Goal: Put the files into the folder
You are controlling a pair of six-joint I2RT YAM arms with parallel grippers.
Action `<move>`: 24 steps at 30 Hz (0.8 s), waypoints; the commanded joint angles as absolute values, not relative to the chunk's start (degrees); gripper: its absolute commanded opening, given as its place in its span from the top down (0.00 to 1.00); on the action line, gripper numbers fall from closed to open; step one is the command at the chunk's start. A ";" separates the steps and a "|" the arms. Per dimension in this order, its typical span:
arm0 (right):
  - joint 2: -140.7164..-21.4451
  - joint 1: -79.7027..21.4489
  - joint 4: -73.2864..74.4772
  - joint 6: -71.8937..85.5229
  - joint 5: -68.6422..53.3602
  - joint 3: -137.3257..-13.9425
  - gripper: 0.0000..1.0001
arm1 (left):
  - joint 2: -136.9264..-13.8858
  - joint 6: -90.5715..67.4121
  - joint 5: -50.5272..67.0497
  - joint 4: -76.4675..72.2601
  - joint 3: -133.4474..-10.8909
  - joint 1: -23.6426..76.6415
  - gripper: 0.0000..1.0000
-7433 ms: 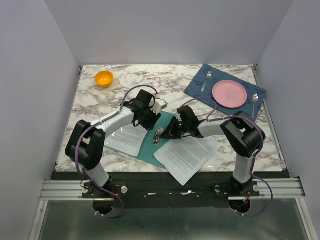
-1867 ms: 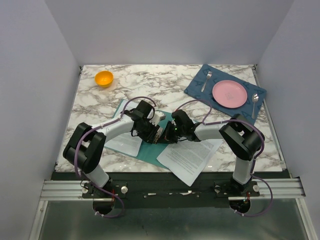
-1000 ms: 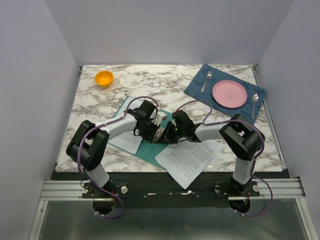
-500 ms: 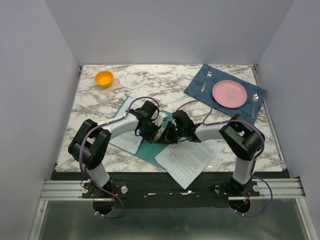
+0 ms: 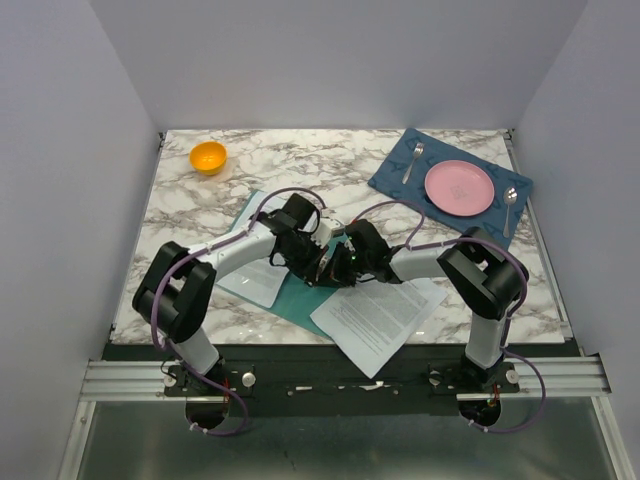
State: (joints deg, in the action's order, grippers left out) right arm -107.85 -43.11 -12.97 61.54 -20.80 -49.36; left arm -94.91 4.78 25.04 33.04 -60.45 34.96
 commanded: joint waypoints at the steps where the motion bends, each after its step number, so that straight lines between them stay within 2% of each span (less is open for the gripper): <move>1: -112.77 -43.07 -4.31 59.24 -13.54 -46.76 0.94 | -92.64 6.24 33.84 34.98 -61.61 36.65 0.95; 7: -110.84 -42.89 -3.96 58.10 -13.71 -46.93 0.93 | -88.86 7.56 29.71 37.70 -65.82 30.42 0.92; 17: -106.27 -42.54 -5.89 53.62 -17.93 -49.66 0.91 | -92.11 7.73 11.46 34.55 -67.94 18.46 0.66; 24: -100.55 -42.54 -19.05 55.72 -20.83 -45.80 0.90 | -93.78 8.96 5.81 31.82 -62.94 17.75 0.66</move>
